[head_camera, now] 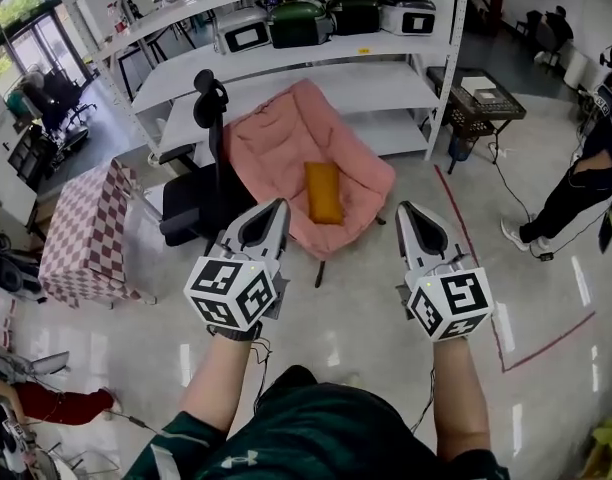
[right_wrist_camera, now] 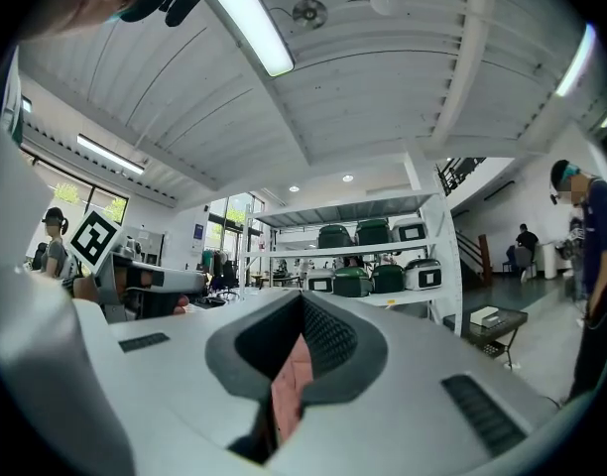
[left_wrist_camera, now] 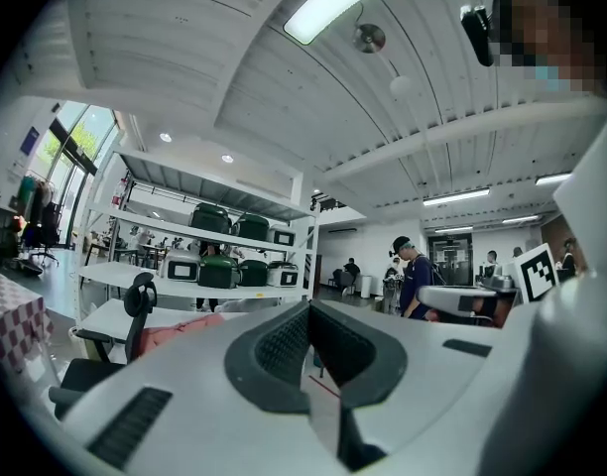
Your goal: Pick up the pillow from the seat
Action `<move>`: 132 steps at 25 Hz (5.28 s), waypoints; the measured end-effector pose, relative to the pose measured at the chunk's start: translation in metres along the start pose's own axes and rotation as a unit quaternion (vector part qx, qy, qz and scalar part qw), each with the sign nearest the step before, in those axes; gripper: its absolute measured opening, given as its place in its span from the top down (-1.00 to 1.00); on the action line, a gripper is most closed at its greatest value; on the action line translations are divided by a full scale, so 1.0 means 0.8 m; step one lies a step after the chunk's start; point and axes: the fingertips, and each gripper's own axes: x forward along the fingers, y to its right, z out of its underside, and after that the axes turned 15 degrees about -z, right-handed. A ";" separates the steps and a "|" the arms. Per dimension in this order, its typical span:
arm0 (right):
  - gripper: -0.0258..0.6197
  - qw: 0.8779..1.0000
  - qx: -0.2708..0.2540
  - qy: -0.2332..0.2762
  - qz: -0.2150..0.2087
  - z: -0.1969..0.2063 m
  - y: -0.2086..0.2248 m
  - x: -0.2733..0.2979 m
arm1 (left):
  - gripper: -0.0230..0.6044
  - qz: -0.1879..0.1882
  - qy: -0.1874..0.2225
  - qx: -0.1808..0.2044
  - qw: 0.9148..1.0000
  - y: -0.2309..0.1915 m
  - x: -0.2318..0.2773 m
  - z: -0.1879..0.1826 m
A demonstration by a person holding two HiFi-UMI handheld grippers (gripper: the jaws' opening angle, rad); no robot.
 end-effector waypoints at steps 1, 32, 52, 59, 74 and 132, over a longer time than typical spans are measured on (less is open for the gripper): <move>0.92 1.000 0.002 0.000 -0.001 0.001 0.004 0.000 | 0.91 0.000 0.000 0.002 1.000 0.003 0.003 0.000; 0.92 0.994 0.027 -0.108 -0.019 0.157 0.079 0.356 | 0.91 0.002 -0.042 -0.021 0.999 -0.234 0.281 0.085; 0.91 0.975 0.059 -0.211 -0.047 0.329 0.153 0.441 | 0.91 0.031 -0.103 -0.013 0.994 -0.236 0.416 0.201; 0.91 0.954 0.036 -0.279 -0.101 0.448 0.194 0.478 | 0.91 0.015 -0.113 -0.009 0.993 -0.236 0.485 0.270; 0.69 0.869 -0.037 -0.434 -0.235 0.783 0.232 0.510 | 0.91 0.002 -0.278 -0.001 0.961 -0.255 0.587 0.543; 0.88 0.818 -0.247 -0.427 -0.295 0.873 0.236 0.606 | 0.91 -0.129 -0.269 -0.083 0.951 -0.350 0.550 0.586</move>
